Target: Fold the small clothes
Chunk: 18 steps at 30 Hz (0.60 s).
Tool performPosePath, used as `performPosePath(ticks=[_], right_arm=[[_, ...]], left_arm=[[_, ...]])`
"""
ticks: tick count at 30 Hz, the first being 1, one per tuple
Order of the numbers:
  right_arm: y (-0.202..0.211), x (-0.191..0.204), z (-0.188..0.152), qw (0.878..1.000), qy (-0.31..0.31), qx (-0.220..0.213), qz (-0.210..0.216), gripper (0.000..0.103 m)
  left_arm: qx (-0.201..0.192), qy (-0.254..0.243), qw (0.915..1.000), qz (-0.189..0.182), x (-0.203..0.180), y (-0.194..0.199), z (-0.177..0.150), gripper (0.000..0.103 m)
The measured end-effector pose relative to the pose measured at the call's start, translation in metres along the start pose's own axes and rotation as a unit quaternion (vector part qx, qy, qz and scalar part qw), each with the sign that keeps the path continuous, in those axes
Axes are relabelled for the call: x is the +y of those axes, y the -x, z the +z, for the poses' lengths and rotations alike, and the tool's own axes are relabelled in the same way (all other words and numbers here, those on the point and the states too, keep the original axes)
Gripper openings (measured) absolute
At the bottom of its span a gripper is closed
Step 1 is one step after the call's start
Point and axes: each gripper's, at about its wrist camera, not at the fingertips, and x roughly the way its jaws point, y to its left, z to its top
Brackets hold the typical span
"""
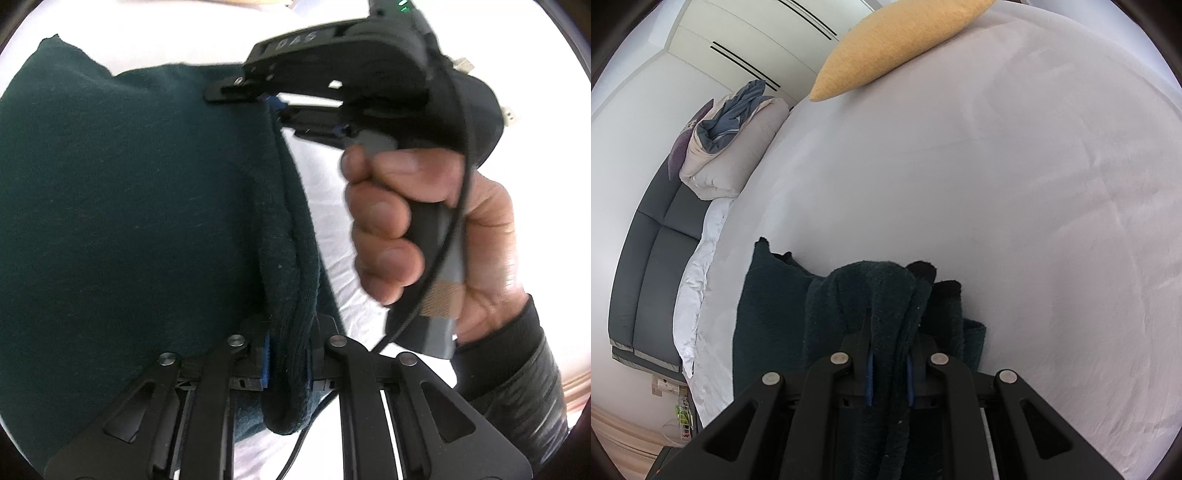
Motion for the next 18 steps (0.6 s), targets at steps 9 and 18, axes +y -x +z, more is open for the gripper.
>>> performPosePath(ticks=[9,18], right_arm=[[0.013,-0.023,-0.008,0.996,-0.059,0.025,0.063,0.037],[0.059,-0.016,-0.071,0.993,-0.055,0.036,0.095,0.045]], left_arm=[[-0.02,-0.046,0.9982,-0.033,0.021,0.06,-0.033,0.073],[-0.077,-0.065,0.9948,-0.017,0.107,0.177,-0.062,0.073]])
